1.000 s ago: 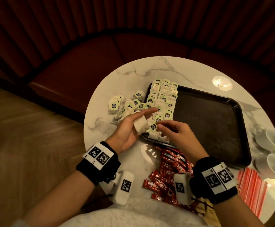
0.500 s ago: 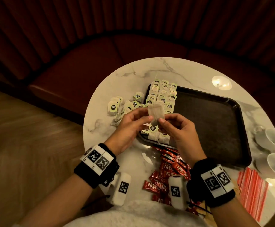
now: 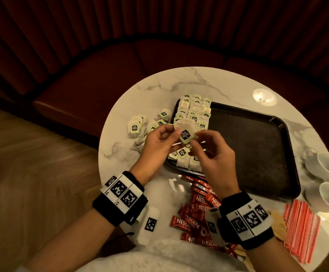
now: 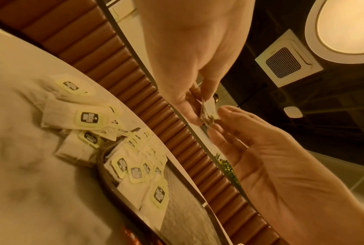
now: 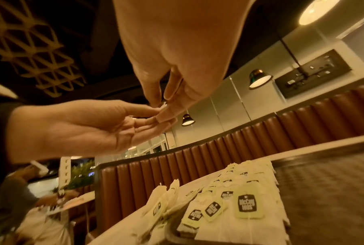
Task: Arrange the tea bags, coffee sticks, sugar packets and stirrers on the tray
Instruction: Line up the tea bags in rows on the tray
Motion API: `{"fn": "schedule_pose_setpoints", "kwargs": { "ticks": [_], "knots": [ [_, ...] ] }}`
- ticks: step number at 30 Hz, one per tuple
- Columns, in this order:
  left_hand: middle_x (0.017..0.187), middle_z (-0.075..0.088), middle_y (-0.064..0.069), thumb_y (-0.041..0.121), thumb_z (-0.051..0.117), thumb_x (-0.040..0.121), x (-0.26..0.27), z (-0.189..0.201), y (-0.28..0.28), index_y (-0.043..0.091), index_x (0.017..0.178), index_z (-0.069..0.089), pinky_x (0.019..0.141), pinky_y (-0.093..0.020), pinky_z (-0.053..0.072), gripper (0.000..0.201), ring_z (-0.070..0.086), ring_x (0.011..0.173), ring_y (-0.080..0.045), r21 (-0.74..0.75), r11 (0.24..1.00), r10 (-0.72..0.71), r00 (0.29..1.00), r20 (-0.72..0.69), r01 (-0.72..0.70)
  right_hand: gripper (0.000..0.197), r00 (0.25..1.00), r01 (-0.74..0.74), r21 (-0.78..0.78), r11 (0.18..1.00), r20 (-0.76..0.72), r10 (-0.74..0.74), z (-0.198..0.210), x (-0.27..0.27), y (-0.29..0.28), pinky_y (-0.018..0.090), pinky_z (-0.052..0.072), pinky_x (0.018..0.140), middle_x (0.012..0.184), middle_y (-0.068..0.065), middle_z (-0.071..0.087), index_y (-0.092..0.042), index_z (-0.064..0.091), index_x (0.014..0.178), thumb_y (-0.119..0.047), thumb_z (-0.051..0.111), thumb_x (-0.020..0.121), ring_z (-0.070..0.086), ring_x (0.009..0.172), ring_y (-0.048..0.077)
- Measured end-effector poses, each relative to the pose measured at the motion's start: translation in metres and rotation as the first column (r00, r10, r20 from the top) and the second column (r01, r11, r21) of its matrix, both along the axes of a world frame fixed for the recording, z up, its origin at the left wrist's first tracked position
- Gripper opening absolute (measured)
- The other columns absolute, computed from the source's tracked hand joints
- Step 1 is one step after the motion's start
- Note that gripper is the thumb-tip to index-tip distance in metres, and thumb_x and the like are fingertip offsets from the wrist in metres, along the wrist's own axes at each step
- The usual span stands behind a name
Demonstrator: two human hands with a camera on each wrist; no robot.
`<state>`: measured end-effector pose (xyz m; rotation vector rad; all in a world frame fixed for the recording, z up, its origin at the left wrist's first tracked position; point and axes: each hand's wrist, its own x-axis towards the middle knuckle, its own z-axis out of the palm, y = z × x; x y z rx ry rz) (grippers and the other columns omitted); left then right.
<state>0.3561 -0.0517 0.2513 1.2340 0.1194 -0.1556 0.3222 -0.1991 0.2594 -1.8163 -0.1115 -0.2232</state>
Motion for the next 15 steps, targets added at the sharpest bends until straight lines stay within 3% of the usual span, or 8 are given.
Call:
{"fn": "schedule_pose_setpoints", "kwargs": {
  "ticks": [3,7,10,15],
  "knots": [
    [0.090,0.073,-0.002,0.007,0.059,0.094,0.000,0.000,0.002,0.009,0.094,0.064,0.082,-0.031,0.059,0.006,0.071,0.090,-0.016,0.022,1.000,-0.017,1.000,0.007,0.017,0.011,0.991,0.054,0.142,0.988,-0.126,-0.036,0.005,0.006,-0.008,0.027,0.058,0.074,0.102,0.002,0.070,-0.019,0.064,0.106,-0.018,0.061,0.095,0.070,0.089,0.015],
    [0.098,0.072,-0.008,0.008,0.063,0.091,0.001,-0.001,0.002,0.006,0.100,0.067,0.088,-0.033,0.057,0.009,0.070,0.094,-0.020,0.072,0.996,-0.047,0.999,0.006,0.047,0.017,0.965,-0.042,0.176,0.983,-0.249,0.086,0.005,0.013,-0.012,0.023,0.056,0.075,0.103,0.009,0.071,-0.009,0.068,0.109,-0.017,0.062,0.094,0.070,0.091,0.015],
    [0.101,0.071,-0.014,0.008,0.065,0.089,0.004,-0.002,0.001,0.004,0.100,0.067,0.088,-0.033,0.057,0.012,0.069,0.094,-0.021,0.072,0.996,-0.043,0.999,-0.015,0.044,0.014,0.951,-0.039,0.243,0.969,-0.289,0.111,0.004,0.015,-0.014,0.023,0.057,0.078,0.095,0.010,0.074,-0.006,0.070,0.104,-0.012,0.063,0.093,0.071,0.085,0.015],
    [0.098,0.071,-0.011,0.009,0.063,0.090,0.007,-0.005,0.001,0.005,0.103,0.067,0.082,-0.028,0.058,0.013,0.069,0.088,-0.017,0.028,0.997,-0.070,0.995,-0.075,0.073,0.013,0.911,0.048,0.389,0.920,-0.395,0.119,0.001,0.022,-0.018,0.019,0.057,0.073,0.085,0.003,0.075,-0.006,0.070,0.101,-0.009,0.062,0.092,0.072,0.078,0.014]
  ]
}}
